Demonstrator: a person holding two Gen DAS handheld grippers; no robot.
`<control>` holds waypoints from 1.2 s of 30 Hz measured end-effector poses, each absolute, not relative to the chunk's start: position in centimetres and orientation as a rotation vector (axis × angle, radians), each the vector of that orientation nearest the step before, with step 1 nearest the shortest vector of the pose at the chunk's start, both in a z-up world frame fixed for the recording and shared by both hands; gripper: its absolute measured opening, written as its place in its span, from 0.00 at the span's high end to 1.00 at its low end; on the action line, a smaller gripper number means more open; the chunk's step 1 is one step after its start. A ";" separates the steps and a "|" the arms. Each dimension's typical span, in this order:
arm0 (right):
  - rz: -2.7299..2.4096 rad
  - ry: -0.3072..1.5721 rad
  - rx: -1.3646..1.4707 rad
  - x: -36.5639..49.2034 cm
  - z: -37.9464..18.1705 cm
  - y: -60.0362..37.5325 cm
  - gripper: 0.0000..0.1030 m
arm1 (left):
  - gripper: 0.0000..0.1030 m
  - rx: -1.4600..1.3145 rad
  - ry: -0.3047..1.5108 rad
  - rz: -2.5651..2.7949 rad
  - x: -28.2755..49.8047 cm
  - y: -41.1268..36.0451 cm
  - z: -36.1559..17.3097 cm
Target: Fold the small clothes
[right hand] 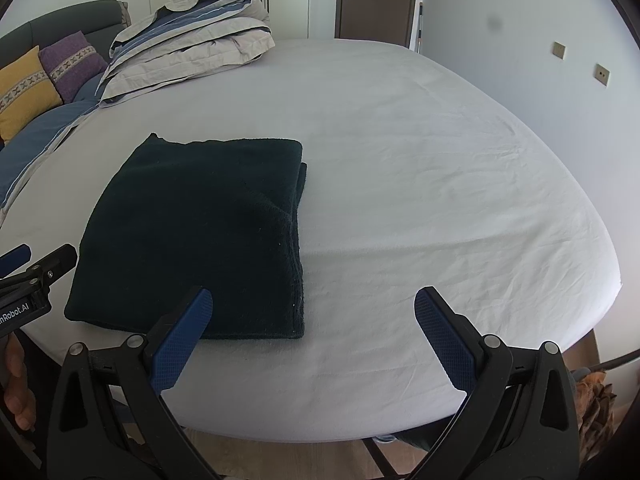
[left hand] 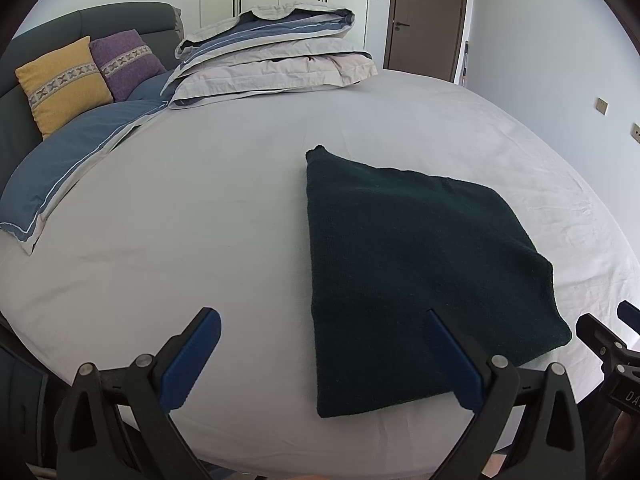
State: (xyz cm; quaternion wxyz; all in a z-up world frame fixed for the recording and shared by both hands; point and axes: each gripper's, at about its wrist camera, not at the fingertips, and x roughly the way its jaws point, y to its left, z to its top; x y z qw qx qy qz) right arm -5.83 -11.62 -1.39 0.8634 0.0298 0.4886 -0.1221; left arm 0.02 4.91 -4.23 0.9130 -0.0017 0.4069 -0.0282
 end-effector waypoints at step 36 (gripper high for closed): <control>-0.242 1.039 0.078 -5.8 -1.9 -12.4 0.00 | 0.00 -0.004 0.841 -0.059 -0.1 4.6 -4.5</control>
